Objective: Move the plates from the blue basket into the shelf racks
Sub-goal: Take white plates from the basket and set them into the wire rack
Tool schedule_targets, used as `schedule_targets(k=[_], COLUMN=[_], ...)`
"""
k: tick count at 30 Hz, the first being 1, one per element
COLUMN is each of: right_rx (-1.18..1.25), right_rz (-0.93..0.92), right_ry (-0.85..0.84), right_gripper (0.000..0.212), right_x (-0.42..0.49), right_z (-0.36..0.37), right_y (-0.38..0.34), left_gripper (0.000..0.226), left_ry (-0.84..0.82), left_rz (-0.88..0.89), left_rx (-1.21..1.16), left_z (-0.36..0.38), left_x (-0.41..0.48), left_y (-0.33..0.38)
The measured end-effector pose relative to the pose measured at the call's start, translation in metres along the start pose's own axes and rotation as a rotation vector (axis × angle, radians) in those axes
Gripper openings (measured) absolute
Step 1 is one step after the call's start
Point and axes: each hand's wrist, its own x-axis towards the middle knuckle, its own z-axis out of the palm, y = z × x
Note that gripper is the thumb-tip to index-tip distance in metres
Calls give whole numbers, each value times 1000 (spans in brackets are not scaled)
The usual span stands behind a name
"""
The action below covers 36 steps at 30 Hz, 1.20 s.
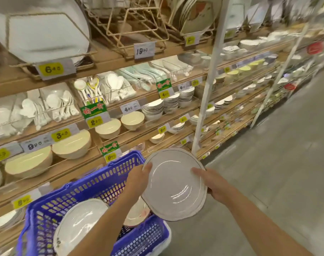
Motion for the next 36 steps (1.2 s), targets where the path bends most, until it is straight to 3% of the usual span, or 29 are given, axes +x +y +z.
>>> schedule_targets(k=[2, 5, 13, 22, 30, 36], right_rx=[-19, -47, -148, -195, -293, -308], right_rz=[0, 2, -19, -112, -317, -490], right_ry=[8, 31, -52, -118, -175, -272], right_gripper=[25, 25, 27, 32, 31, 31], right_x=[-5, -10, 8, 78, 142, 168], right_z=[-33, -77, -147, -143, -119, -88], right_y=[-6, -19, -59, -144, -250, -327], left_gripper=[30, 36, 32, 34, 35, 29], left_ry=[7, -53, -86, 63, 193, 424], left_rz=[28, 12, 71, 24, 129, 179], left_rx=[43, -166, -175, -261, -359, -437], left_z=[23, 51, 85, 62, 13, -37], left_x=[-1, -4, 14, 88, 158, 173], left_y=[25, 56, 117, 157, 203, 230])
